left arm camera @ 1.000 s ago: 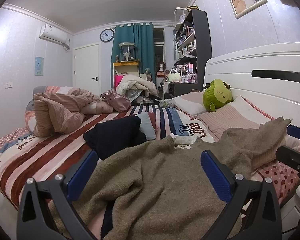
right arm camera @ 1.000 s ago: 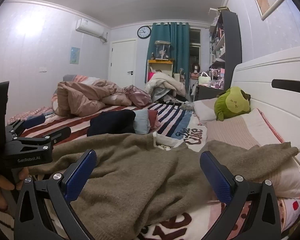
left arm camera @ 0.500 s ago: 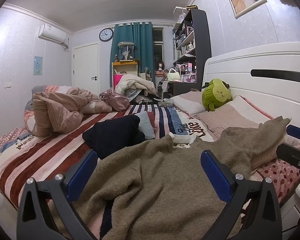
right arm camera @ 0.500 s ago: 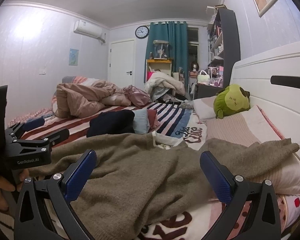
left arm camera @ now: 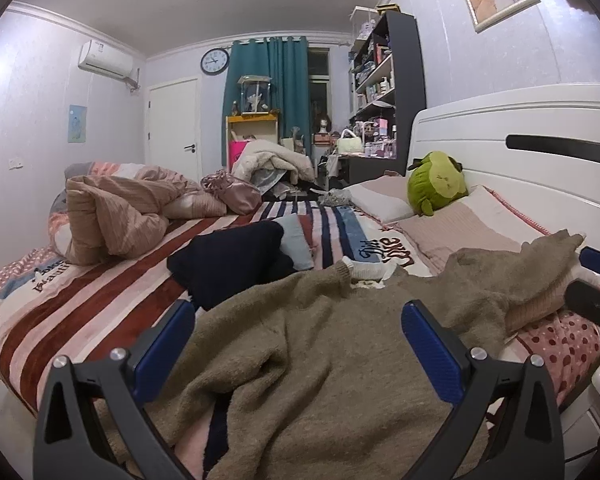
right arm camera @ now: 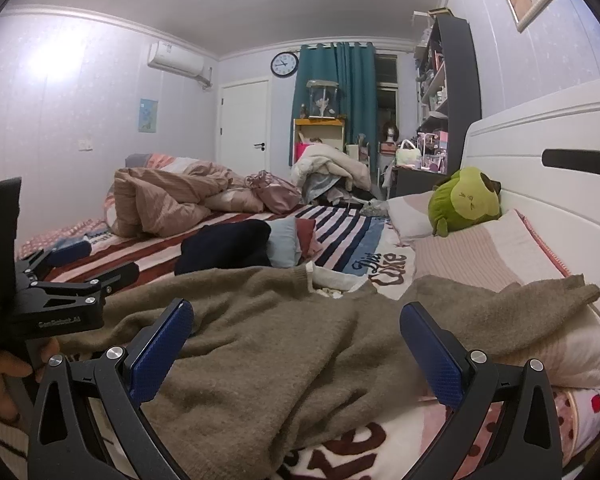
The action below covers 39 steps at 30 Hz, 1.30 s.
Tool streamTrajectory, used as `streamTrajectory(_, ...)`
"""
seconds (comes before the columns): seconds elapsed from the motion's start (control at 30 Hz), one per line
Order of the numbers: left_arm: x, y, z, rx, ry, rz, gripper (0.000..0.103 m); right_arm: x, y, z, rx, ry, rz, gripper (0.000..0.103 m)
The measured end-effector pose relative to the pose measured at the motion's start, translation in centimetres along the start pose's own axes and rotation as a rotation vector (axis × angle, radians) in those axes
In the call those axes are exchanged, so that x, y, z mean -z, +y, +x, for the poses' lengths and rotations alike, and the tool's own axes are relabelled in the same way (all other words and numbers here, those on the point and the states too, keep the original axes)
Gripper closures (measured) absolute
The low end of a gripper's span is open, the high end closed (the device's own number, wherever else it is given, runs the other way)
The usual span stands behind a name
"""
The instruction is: Fold small clothes
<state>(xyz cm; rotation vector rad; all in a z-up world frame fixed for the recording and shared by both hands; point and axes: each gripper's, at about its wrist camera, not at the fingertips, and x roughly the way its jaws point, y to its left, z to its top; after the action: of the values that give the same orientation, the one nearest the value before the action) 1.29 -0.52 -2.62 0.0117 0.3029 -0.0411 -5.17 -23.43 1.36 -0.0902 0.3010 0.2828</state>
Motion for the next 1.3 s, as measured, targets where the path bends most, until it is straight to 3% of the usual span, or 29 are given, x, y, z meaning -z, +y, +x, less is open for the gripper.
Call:
streamTrajectory(0.2,1.0,3.9,0.6,-0.018,0.043,-0.07,0.001,0.1,0.5,0.6,-0.008,0.027,0.007,0.0)
streamTrajectory(0.33,3.4,10.6,0.7,-0.071,0.067,-0.158,0.001,0.4,-0.6,1.9,-0.058,0.064,0.024,0.0)
streamTrajectory(0.4,5.1,14.6,1.1,-0.148,0.112,-0.189,0.001,0.8,-1.5,3.1,-0.092,0.063,0.043,0.0)
streamTrajectory(0.53,9.3,21.3,1.2,-0.22,0.188,-0.298,0.002,2.0,-2.6,6.2,-0.063,0.149,0.064,0.0)
streamTrajectory(0.6,11.3,23.2,1.6,-0.202,0.226,-0.349,0.008,2.7,-2.7,7.3,-0.08,0.186,0.081,0.0)
streamTrajectory(0.67,13.3,24.5,2.4,-0.174,0.277,-0.389,0.026,3.3,-2.8,8.3,-0.101,0.219,0.107,0.0)
streamTrajectory(0.8,15.4,24.9,3.6,-0.123,0.327,-0.428,0.029,3.9,-2.9,9.1,-0.108,0.255,0.132,0.0)
streamTrajectory(0.9,16.0,24.3,4.1,-0.072,0.344,-0.425,0.055,3.8,-3.1,9.4,-0.106,0.252,0.142,0.0)
streamTrajectory(0.97,15.6,23.6,4.5,-0.063,0.351,-0.409,0.078,3.7,-3.1,9.4,-0.109,0.25,0.15,0.0)
streamTrajectory(1.03,15.2,23.5,4.5,-0.054,0.34,-0.414,0.092,3.7,-3.3,9.5,-0.111,0.249,0.155,0.0)
streamTrajectory(1.3,9.7,21.9,2.7,-0.058,0.204,-0.377,0.096,3.8,-4.3,9.1,-0.131,0.217,0.203,0.0)
